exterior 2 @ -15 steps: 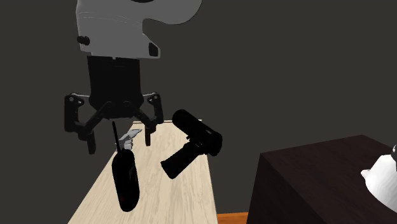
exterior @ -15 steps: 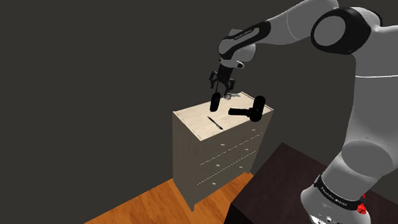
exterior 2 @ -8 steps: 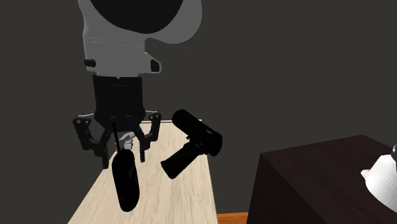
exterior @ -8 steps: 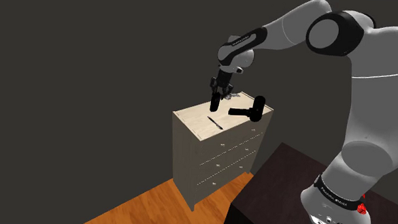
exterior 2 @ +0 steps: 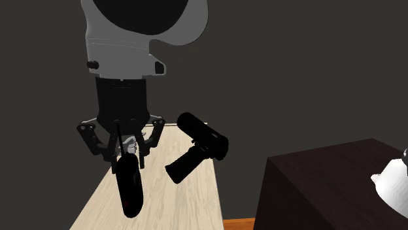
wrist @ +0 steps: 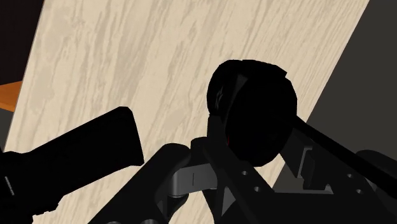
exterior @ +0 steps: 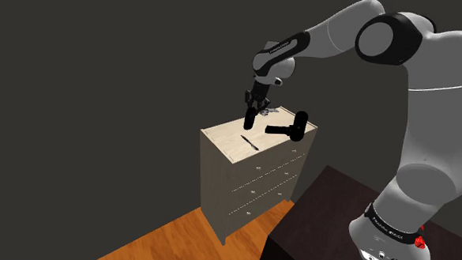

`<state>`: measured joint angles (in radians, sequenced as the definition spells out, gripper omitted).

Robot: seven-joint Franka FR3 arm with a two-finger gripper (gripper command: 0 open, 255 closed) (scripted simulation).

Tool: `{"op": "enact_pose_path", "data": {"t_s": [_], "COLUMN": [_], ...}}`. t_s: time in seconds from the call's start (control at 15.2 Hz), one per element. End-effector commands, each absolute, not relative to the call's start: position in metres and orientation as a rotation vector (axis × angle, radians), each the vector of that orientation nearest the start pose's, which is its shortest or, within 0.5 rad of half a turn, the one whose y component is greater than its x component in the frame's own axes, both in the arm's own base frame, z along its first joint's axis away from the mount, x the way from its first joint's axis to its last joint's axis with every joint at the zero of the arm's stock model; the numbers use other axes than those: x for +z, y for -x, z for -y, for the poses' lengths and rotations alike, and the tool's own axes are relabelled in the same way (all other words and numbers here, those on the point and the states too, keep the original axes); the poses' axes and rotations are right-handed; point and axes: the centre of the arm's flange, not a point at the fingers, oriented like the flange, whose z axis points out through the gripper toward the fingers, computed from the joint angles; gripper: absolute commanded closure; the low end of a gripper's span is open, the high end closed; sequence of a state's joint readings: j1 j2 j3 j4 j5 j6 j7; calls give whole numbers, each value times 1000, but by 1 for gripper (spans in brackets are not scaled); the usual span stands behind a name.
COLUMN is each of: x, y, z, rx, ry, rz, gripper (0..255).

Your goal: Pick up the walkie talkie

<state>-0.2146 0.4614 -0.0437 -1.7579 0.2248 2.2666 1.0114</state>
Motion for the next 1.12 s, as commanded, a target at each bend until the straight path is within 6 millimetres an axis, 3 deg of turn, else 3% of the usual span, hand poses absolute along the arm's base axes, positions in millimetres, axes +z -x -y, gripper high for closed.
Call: {"op": "enact_pose_path", "data": {"t_s": [0.0,1.06], "x": [310,390], "y": [-644,-644], "z": [160,160], "rx": [19,19], "ry": [2273,2273], "rz": [-1924,-1924], "gripper": [255,255]}}
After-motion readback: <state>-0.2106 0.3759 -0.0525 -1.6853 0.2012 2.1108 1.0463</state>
